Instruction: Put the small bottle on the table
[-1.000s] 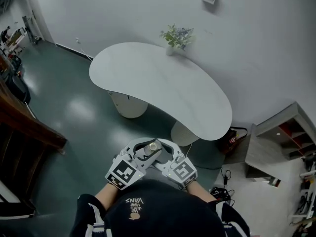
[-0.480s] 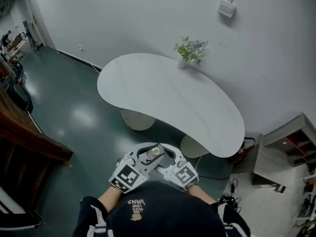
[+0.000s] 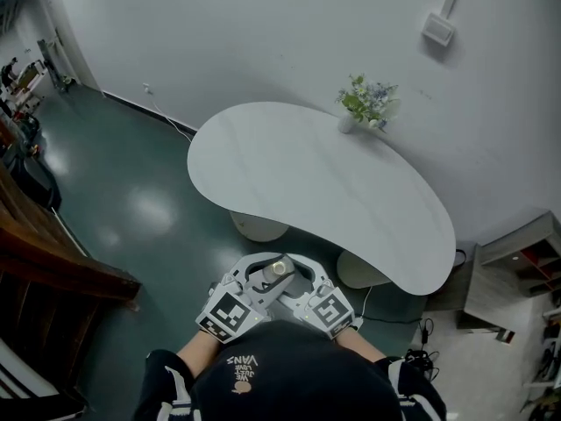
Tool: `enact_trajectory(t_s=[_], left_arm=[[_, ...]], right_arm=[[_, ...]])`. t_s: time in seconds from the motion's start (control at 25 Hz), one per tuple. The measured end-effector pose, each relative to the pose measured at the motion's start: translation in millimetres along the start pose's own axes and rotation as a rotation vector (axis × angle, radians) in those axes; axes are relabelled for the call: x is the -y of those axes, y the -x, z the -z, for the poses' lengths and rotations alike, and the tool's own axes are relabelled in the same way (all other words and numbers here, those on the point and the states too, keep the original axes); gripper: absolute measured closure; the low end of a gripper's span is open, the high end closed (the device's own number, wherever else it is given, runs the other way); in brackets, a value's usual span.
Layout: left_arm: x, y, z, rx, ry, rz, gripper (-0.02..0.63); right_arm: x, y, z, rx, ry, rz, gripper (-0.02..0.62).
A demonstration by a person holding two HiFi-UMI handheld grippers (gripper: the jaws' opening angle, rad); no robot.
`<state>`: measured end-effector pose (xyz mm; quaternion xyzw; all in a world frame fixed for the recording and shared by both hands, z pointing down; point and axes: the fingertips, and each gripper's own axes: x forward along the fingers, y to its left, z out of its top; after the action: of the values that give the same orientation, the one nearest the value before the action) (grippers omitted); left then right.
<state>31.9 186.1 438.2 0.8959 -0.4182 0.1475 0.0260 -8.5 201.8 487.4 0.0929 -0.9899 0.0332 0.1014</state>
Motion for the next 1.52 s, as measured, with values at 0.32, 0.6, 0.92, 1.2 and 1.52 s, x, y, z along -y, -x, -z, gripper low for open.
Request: enact_trajectory(t_s=[0.32, 0.6, 0.92, 1.2, 1.52], left_arm=[[-45, -9, 12, 0.005, 0.05, -0.027, 0.447], [-94, -34, 13, 0.001, 0.092, -0.115, 0.448], [-147, -82, -2, 0.022, 0.131, -0.224, 0.448], [-173, -116, 1, 0.023, 0.151, -0.309, 0.448], [-201, -139, 13, 0.032, 0.198, -0.283, 0.448]], right_arm=[[26, -36, 2, -0.028, -0.011, -0.028, 0.313], [68, -63, -1, -0.032, 0.022, -0.124, 0.313], [136, -77, -12, -0.05, 0.054, -0.224, 0.313], [175, -84, -3, -0.057, 0.084, -0.308, 0.313], [207, -100, 6, -0.055, 0.046, -0.274, 0.313]])
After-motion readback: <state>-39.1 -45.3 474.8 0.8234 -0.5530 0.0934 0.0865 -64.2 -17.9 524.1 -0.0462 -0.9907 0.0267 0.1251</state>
